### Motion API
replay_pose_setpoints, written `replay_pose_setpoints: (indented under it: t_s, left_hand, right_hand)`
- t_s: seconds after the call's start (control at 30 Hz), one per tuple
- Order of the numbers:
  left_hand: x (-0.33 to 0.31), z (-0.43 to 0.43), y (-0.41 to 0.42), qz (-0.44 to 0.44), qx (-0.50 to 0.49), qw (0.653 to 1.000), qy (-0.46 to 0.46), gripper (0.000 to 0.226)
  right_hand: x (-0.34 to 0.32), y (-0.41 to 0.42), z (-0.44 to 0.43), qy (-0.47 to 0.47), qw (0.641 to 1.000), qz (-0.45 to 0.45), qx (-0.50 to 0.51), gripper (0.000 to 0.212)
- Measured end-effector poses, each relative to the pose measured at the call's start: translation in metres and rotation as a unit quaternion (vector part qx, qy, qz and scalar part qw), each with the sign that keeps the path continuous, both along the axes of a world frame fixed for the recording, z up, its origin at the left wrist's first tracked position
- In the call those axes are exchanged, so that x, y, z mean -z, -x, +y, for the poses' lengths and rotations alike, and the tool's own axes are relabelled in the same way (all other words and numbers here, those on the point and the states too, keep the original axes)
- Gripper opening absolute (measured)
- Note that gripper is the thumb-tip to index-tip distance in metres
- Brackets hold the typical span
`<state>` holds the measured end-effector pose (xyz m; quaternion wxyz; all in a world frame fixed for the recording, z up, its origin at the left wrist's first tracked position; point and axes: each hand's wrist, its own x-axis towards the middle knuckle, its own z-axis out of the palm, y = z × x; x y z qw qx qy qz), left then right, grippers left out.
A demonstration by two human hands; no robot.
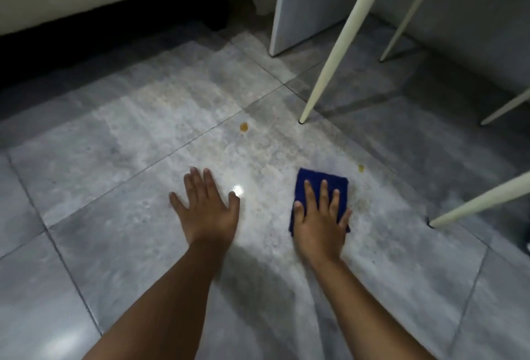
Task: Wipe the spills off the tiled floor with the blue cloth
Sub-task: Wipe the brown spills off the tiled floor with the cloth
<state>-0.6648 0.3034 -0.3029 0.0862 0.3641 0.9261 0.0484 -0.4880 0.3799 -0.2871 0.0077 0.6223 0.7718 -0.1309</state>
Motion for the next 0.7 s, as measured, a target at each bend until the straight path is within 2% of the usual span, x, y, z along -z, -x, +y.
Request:
replay_pose_setpoints:
  t_s: [0.1, 0.17, 0.23, 0.37, 0.47, 0.53, 0.63, 0.7]
  left_hand:
    - [0.001, 0.002, 0.001, -0.001, -0.008, 1.000, 0.005, 0.075]
    - [0.001, 0.001, -0.001, 0.001, -0.006, 1.000, -0.001, 0.075]
    - [-0.001, 0.002, -0.001, 0.004, -0.006, 1.000, -0.006, 0.075]
    - [-0.002, 0.008, 0.001, 0.001, 0.002, 1.000, -0.016, 0.076]
    - [0.000, 0.005, 0.003, 0.007, 0.001, 1.000, -0.018, 0.074]
    - [0.002, 0.002, 0.003, 0.014, 0.005, 1.000, -0.009, 0.074]
    - [0.001, 0.002, 0.005, 0.008, 0.003, 1.000, -0.009, 0.074]
    - [0.000, 0.002, 0.002, 0.003, 0.006, 1.000, -0.010, 0.074]
  right_hand:
    - [-0.004, 0.029, -0.011, 0.025, 0.997, 0.004, -0.069, 0.055]
    - [-0.005, 0.044, 0.016, 0.030, 0.992, 0.012, -0.120, 0.055]
    - [-0.001, 0.043, 0.059, 0.023, 0.992, 0.019, -0.125, 0.054]
    - [-0.002, -0.001, 0.133, 0.017, 1.000, 0.002, 0.015, 0.054]
    - [-0.002, -0.030, 0.112, 0.013, 0.992, 0.007, 0.124, 0.054]
    - [0.000, -0.020, 0.073, 0.020, 0.989, 0.012, 0.143, 0.055]
    - [-0.001, 0.023, 0.033, 0.019, 0.999, 0.009, 0.041, 0.056]
    - [-0.003, 0.044, 0.043, 0.030, 0.998, 0.012, -0.047, 0.056]
